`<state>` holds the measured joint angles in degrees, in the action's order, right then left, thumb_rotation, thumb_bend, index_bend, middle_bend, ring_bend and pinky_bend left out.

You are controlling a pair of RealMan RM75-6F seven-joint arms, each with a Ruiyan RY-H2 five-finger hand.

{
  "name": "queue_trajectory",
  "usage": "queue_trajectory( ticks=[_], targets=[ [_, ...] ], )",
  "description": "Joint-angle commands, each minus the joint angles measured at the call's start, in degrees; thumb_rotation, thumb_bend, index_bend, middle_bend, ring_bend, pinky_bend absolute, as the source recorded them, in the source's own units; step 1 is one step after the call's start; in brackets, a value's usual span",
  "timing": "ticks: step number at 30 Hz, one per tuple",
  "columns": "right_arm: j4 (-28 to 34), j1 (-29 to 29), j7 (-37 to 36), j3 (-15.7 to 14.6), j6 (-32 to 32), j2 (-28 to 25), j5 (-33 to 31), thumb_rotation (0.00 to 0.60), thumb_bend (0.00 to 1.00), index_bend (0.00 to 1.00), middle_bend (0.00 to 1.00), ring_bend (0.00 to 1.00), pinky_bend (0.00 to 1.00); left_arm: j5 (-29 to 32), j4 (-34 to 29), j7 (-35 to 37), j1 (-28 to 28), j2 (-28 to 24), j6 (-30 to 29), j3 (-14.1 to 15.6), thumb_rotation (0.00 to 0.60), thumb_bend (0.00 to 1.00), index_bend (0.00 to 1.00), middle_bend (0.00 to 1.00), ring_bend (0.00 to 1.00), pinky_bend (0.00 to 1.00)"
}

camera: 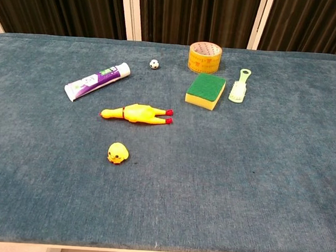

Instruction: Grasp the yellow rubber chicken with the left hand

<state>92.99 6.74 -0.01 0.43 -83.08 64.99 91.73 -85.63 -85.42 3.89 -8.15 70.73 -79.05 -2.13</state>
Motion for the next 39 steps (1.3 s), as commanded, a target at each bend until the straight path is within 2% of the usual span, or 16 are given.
queue_trajectory(
  ticks=[1,4,8,12,18,29,39],
  targets=[
    [0.05,-0.03,-0.18,-0.03,0.02,-0.07,-0.03,0.6,0.21,0.08,0.13,0.16,0.22,-4.49,-2.69,0.33,-2.0,1.77,1.3,1.99,0.6,0.19,0.15,0.05,0.0,0.16],
    [0.03,-0.07,-0.41,-0.1,-0.01,-0.16,0.03,0.6,0.21,0.08,0.13,0.16,0.22,-5.52,-3.77,-1.8,-4.1,3.22,3.23,1.62,0.6,0.19,0.15,0.05,0.0,0.17],
    [0.05,0.08,-0.5,-0.08,0.29,-0.22,-0.05,0.6,0.21,0.08,0.13,0.16,0.22,-5.13,-5.84,-4.55,-7.75,4.89,6.74,-0.33,0.6,0.19,0.15,0.05,0.0,0.17],
    [0.04,0.15,-0.47,-0.11,0.4,-0.21,0.02,0.6,0.21,0.08,0.13,0.16,0.22,-2.94,-6.28,-7.16,-12.57,7.41,12.07,-3.11,0.6,0.19,0.15,0.06,0.01,0.17],
    [0.05,0.21,-0.7,0.01,0.6,-0.29,-0.33,0.6,0.21,0.08,0.13,0.16,0.22,0.26,-5.11,-9.55,-18.59,11.55,19.3,-5.22,0.6,0.19,0.15,0.07,0.01,0.17],
    [0.12,0.37,-0.69,0.08,0.98,-0.38,-0.63,0.6,0.21,0.08,0.13,0.16,0.22,5.42,-0.88,-11.78,-25.84,18.1,24.98,-8.37,0.6,0.19,0.15,0.11,0.05,0.17],
    [0.12,0.4,-0.67,0.06,1.02,-0.43,-0.62,0.6,0.21,0.08,0.13,0.16,0.22,9.81,3.38,-15.18,-31.16,23.51,28.71,-9.56,0.6,0.19,0.15,0.16,0.12,0.2]
  ],
)
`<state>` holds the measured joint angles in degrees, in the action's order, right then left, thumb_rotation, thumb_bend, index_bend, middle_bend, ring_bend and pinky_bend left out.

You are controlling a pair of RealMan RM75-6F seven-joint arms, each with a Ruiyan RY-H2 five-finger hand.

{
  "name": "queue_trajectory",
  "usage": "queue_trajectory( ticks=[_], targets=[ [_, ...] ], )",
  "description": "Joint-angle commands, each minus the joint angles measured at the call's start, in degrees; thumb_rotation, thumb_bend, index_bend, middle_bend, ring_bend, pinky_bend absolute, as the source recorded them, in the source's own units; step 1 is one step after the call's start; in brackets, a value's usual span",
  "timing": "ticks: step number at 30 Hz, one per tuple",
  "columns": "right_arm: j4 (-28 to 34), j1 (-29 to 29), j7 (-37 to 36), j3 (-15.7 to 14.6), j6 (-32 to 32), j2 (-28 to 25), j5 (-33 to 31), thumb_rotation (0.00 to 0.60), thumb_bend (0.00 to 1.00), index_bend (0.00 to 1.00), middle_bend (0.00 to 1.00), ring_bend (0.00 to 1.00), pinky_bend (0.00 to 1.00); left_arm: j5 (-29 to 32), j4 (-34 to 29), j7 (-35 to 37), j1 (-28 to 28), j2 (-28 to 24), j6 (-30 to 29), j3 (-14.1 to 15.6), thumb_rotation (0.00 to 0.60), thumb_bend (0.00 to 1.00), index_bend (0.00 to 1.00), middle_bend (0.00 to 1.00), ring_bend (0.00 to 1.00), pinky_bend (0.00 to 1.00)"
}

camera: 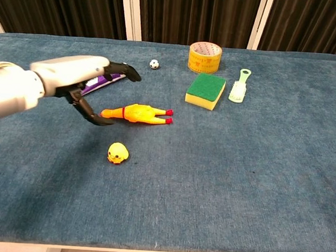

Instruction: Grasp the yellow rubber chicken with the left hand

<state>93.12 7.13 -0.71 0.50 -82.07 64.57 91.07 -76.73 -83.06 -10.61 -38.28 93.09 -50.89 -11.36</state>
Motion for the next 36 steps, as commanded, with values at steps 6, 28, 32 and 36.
queue_trajectory(
  ticks=[6,28,32,36],
  targets=[
    [-0.04,-0.05,0.01,-0.04,-0.15,0.01,0.11,0.6,0.21,0.08,0.13,0.16,0.22,2.44,3.9,-1.28,-3.37,3.84,1.48,-0.79,0.6,0.19,0.15,0.2,0.17,0.22],
    [-0.03,-0.06,-0.51,0.01,-0.2,-0.19,0.02,0.6,0.21,0.08,0.13,0.16,0.22,2.06,17.88,1.28,-7.78,13.26,0.73,0.65,0.6,0.22,0.34,0.45,0.41,0.37],
    [-0.06,-0.07,-0.71,-0.04,-0.27,-0.24,0.17,0.6,0.21,0.09,0.13,0.16,0.22,0.65,19.97,2.05,-8.03,14.09,-1.37,0.55,0.6,0.31,0.52,0.59,0.54,0.49],
    [-0.05,-0.07,-1.07,-0.05,-0.19,-0.31,0.08,0.6,0.21,0.09,0.13,0.16,0.22,0.16,20.92,1.96,-7.93,13.68,-2.44,0.67,0.6,0.43,0.64,0.68,0.62,0.61]
  ],
)
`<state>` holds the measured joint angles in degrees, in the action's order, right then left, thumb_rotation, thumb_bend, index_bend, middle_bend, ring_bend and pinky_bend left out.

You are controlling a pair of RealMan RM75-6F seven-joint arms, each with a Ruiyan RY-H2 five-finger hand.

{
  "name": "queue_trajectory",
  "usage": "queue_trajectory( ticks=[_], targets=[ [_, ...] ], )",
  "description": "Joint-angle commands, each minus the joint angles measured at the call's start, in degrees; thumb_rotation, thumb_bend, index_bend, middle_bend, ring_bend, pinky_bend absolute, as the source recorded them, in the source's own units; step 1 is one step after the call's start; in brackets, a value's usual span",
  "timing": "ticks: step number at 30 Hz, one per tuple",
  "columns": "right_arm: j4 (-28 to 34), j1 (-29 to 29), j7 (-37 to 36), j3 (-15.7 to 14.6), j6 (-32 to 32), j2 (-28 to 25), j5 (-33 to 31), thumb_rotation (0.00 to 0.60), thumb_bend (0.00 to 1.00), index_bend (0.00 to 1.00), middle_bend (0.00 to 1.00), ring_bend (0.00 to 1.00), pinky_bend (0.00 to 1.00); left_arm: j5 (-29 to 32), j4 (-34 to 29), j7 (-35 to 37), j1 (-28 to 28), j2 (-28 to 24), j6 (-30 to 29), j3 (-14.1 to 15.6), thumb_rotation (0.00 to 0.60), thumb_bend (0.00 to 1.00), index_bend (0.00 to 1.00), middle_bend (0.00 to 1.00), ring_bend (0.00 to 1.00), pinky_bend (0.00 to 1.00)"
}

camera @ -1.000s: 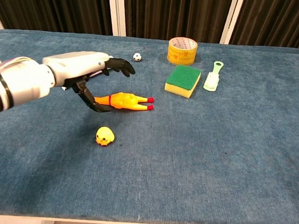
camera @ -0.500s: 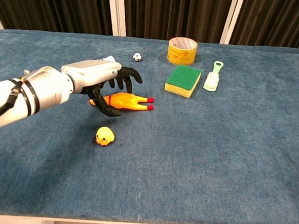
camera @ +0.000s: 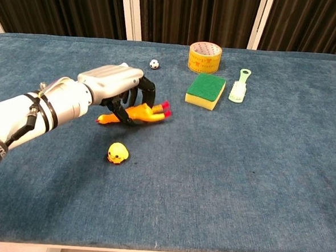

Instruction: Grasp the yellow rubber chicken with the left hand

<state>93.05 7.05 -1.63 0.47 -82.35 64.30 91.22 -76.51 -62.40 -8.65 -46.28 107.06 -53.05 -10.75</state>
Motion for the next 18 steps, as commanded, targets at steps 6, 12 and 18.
queue_trajectory(
  ticks=[6,12,18],
  targets=[
    [0.09,0.07,-0.32,-0.01,0.19,-0.15,-0.08,0.6,0.21,0.09,0.13,0.16,0.22,0.16,-1.67,0.4,0.99,-3.09,-1.73,-0.26,0.6,0.51,0.66,0.69,0.63,0.64],
    [0.13,0.07,-0.33,0.02,0.2,-0.16,-0.15,0.6,0.21,0.09,0.13,0.16,0.22,-2.31,-8.3,-0.87,2.46,-9.09,-6.85,-0.66,0.6,0.55,0.68,0.71,0.65,0.67],
    [0.3,0.1,-0.4,-0.05,0.35,-0.21,-0.14,0.6,0.21,0.09,0.13,0.16,0.22,-9.14,-22.51,-3.42,5.2,-19.97,-16.2,-1.05,0.6,0.54,0.68,0.71,0.66,0.67]
  ],
)
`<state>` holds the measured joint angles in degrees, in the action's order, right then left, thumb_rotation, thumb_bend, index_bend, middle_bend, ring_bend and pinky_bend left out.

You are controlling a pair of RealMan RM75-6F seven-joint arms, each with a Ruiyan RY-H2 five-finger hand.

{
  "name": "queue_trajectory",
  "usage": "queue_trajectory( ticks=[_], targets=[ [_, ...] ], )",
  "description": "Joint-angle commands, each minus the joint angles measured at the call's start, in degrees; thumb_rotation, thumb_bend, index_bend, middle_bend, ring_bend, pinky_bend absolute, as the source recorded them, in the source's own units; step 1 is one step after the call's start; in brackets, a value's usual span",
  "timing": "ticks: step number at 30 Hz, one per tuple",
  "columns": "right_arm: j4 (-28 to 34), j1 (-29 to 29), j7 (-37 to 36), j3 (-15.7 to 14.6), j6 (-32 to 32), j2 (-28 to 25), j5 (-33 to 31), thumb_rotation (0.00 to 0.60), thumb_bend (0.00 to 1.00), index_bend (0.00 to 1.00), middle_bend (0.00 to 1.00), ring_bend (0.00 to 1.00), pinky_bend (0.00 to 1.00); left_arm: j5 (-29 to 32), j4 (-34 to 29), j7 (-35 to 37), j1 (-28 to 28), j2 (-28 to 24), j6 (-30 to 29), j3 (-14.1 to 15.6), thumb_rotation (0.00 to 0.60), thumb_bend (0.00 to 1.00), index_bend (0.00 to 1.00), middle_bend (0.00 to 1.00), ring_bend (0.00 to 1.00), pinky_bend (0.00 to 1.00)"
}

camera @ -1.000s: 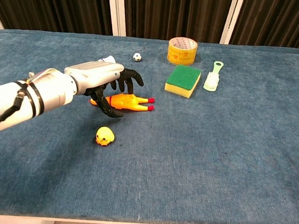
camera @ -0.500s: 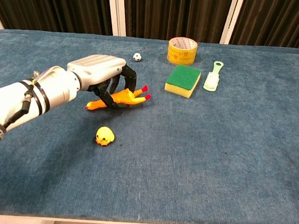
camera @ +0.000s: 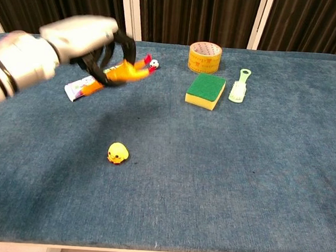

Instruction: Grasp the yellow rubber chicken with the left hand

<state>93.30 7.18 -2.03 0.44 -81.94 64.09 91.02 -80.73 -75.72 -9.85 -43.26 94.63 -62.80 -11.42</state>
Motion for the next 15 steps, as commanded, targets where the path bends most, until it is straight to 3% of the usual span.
queue_trajectory(
  ticks=[1,7,15],
  targets=[
    [0.08,-0.05,0.0,-0.05,-0.1,0.0,0.1,0.6,0.21,0.09,0.13,0.16,0.22,-5.86,-11.42,-2.95,2.71,-9.32,-7.77,-0.48,0.6,0.54,0.68,0.71,0.66,0.67],
    [0.19,-0.04,0.12,-0.13,0.06,-0.02,0.06,0.6,0.21,0.09,0.13,0.16,0.22,-10.7,-25.21,-4.72,6.97,-20.75,-14.94,-0.6,0.6,0.53,0.68,0.71,0.65,0.67],
    [0.47,-0.11,0.39,-0.11,0.03,0.07,-0.1,0.6,0.21,0.09,0.13,0.16,0.22,-12.69,-32.44,-5.68,10.63,-29.68,-19.18,-1.42,0.6,0.53,0.68,0.71,0.65,0.67]
  ],
)
